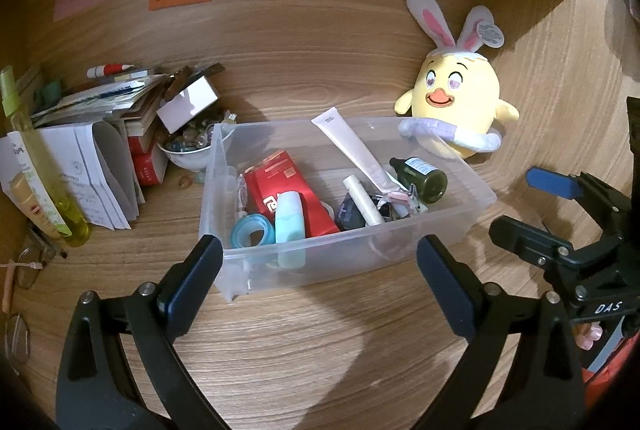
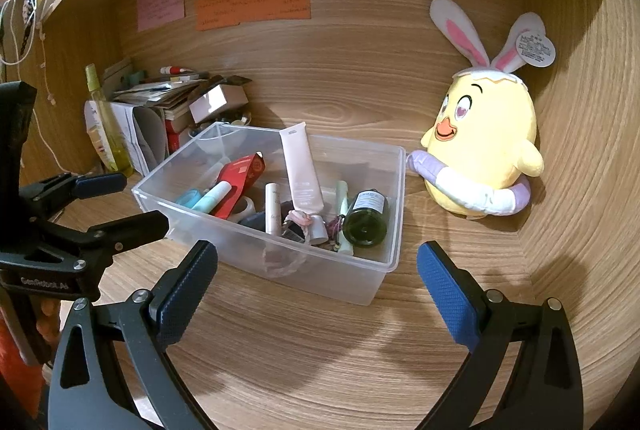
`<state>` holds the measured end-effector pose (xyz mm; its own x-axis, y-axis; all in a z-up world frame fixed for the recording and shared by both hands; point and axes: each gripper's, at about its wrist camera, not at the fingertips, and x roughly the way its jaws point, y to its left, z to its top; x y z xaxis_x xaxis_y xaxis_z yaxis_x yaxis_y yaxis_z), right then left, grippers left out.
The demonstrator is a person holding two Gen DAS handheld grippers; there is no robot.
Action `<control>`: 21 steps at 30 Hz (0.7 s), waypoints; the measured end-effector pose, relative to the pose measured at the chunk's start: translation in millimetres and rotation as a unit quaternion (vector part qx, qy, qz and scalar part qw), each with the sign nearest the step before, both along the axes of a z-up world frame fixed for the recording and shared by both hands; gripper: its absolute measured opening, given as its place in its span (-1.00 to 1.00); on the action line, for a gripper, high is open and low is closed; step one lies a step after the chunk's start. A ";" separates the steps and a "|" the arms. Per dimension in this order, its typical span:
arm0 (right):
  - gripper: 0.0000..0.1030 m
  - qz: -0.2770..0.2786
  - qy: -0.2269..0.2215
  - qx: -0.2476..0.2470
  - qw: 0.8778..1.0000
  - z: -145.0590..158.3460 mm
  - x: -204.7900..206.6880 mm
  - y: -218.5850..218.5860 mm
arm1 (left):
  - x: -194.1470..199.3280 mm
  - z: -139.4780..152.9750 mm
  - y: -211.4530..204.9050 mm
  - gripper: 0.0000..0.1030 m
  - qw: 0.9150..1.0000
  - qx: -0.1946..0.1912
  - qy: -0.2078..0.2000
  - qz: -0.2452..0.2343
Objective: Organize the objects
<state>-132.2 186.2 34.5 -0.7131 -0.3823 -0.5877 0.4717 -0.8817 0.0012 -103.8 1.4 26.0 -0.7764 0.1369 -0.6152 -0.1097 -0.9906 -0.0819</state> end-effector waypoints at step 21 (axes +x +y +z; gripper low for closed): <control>0.94 0.000 0.002 -0.001 1.000 3.3 -2.6 -0.6 | 3.1 -1.5 0.0 0.98 1.000 0.010 -0.005 -0.015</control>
